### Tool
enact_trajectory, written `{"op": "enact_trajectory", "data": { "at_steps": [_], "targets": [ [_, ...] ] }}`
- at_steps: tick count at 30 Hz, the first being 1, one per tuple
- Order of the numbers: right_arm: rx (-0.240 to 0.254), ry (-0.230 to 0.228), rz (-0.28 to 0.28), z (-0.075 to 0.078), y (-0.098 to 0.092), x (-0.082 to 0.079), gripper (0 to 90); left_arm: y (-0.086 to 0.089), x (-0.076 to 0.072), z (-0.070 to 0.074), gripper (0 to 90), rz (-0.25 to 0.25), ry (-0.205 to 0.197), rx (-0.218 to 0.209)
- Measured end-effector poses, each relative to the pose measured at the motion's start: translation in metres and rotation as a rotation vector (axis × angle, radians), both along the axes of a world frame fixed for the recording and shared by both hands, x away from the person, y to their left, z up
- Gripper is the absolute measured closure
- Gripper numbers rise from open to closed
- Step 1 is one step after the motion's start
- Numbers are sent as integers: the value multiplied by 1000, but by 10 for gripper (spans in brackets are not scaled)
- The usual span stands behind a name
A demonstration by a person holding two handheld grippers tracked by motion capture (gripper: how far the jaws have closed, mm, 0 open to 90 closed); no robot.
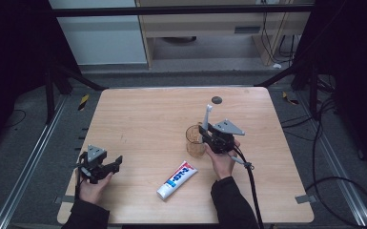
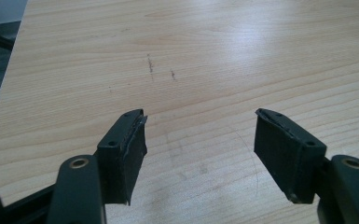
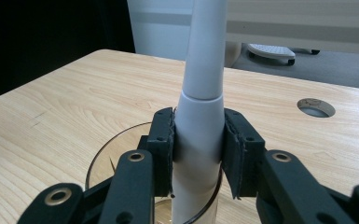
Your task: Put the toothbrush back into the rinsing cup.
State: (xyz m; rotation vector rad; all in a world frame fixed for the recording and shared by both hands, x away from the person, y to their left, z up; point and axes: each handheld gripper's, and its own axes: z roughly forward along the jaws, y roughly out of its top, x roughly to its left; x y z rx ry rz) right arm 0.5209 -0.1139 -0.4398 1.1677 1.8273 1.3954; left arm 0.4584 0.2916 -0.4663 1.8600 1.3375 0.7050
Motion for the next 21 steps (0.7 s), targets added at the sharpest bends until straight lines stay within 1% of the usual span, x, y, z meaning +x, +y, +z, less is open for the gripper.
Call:
{"op": "enact_trajectory", "data": {
  "at_steps": [7, 16, 21],
  "targets": [
    [-6, 3, 11, 1, 0, 0, 657, 0, 0, 0, 333, -1, 0, 0],
    [-14, -4, 24, 1, 1, -1, 620, 0, 0, 0, 333, -2, 0, -1],
    [-16, -6, 29, 1, 2, -1, 614, 0, 0, 0, 333, -2, 0, -1]
  ]
}}
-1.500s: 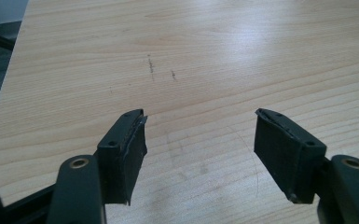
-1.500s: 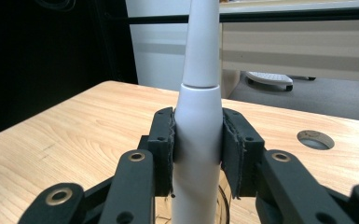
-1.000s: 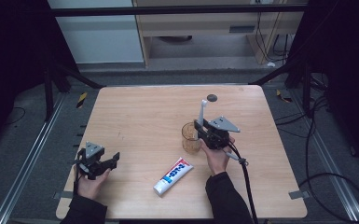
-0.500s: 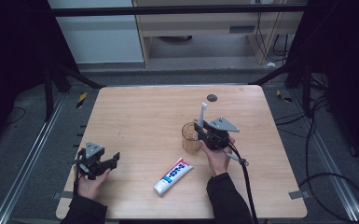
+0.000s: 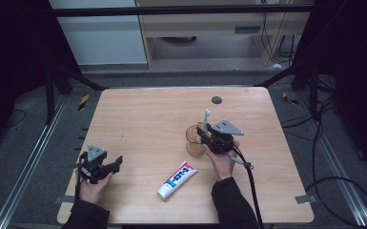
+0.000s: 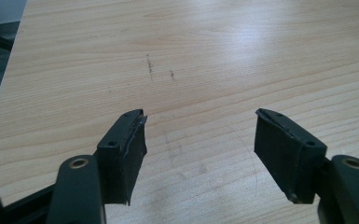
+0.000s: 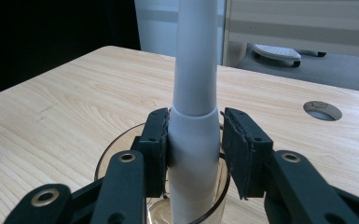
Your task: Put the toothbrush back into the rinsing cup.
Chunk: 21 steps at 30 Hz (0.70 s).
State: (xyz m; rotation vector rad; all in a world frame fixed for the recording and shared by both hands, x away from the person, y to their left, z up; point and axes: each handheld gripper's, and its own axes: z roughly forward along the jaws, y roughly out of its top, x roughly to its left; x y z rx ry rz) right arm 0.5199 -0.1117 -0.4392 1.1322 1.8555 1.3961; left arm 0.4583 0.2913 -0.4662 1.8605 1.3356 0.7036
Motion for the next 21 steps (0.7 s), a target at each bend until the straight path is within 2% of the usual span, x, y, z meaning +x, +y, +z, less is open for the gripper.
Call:
{"op": "enact_trajectory", "data": {
  "at_steps": [13, 18, 21],
  "targets": [
    [0, -3, 11, 2, 1, -1, 553, 0, 0, 0, 333, -1, -1, -2],
    [6, 1, 11, 4, 2, -2, 501, 0, 0, 0, 333, -1, -2, -2],
    [6, 5, 13, 6, 3, -2, 435, 0, 0, 0, 332, 0, -2, -4]
  ]
}}
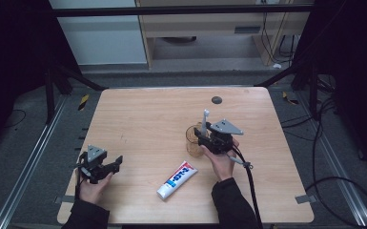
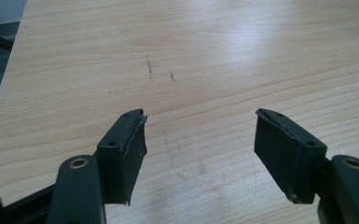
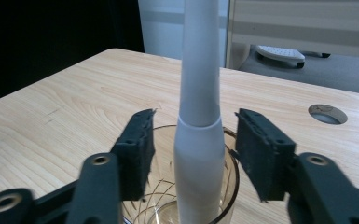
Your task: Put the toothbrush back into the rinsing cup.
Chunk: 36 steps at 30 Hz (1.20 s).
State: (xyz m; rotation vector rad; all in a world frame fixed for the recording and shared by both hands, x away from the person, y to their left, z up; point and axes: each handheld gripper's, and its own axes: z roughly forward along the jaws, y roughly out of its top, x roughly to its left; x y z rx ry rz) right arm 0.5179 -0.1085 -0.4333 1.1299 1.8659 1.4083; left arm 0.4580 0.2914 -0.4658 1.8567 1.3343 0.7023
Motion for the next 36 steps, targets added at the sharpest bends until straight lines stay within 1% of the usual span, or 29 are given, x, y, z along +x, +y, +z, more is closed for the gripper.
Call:
{"op": "enact_trajectory", "data": {
  "at_steps": [4, 7, 11, 14, 17, 21, 24, 27, 30, 32, 34, 36],
  "targets": [
    [-15, -4, -9, 2, 1, -1, 359, 0, 0, 1, 333, 0, -3, -1],
    [-24, -6, -20, 5, 0, -3, 320, 0, -1, 1, 333, -2, -4, -4],
    [-43, 28, -17, 10, -3, -6, 279, 0, -1, 2, 340, -4, -9, -12],
    [-72, 40, -16, 12, -6, -12, 249, -1, -2, 3, 355, -8, -10, -23],
    [-73, 52, -10, 14, -11, -18, 232, -2, -3, 5, 379, -17, -11, -24],
    [-46, 65, -7, 17, -22, -26, 213, -5, -4, 5, 414, -32, -6, -36],
    [-57, 64, -17, 21, -31, -31, 197, -8, -5, 6, 438, -49, -2, -29],
    [-53, 79, -7, 24, -41, -34, 187, -10, -5, 7, 464, -66, 7, -30],
    [-46, 82, -10, 26, -54, -40, 183, -13, -6, 7, 510, -91, 25, -28],
    [-32, 85, -12, 26, -63, -44, 188, -17, -6, 7, 533, -107, 33, -36],
    [-34, 91, -11, 25, -71, -48, 194, -20, -7, 8, 555, -124, 41, -39],
    [-48, 101, -17, 22, -79, -51, 198, -22, -8, 8, 577, -135, 46, -32]
  ]
}}
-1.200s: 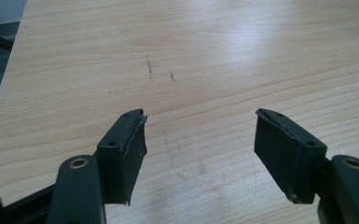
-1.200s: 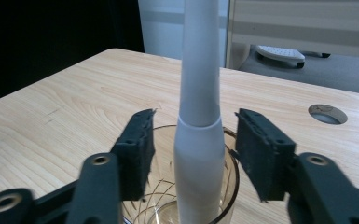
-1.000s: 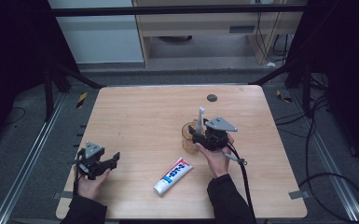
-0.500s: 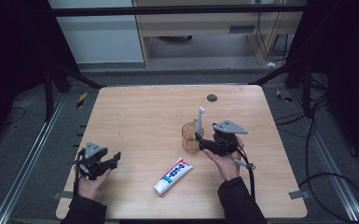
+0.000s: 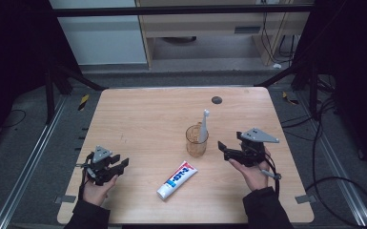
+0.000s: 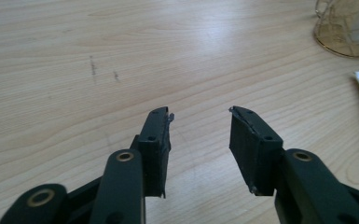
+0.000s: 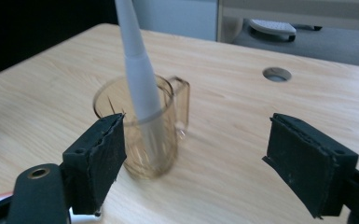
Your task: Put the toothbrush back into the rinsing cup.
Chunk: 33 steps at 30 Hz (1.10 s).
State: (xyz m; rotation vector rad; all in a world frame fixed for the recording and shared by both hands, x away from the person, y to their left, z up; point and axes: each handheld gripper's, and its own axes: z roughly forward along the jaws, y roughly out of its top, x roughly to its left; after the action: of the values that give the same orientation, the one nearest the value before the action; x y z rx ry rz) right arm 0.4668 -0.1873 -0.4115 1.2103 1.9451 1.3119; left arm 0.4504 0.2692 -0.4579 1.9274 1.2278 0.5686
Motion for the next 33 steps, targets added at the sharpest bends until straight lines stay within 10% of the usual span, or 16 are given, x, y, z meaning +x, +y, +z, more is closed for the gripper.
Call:
{"op": "enact_trajectory", "data": {
  "at_steps": [13, 33],
  "targets": [
    [-60, 53, -53, -23, -38, -8, 206, -23, -5, 0, 632, -100, 49, 15],
    [-154, 115, -116, -47, -66, -19, 197, -64, -7, 9, 411, -201, 41, 50]
  ]
}}
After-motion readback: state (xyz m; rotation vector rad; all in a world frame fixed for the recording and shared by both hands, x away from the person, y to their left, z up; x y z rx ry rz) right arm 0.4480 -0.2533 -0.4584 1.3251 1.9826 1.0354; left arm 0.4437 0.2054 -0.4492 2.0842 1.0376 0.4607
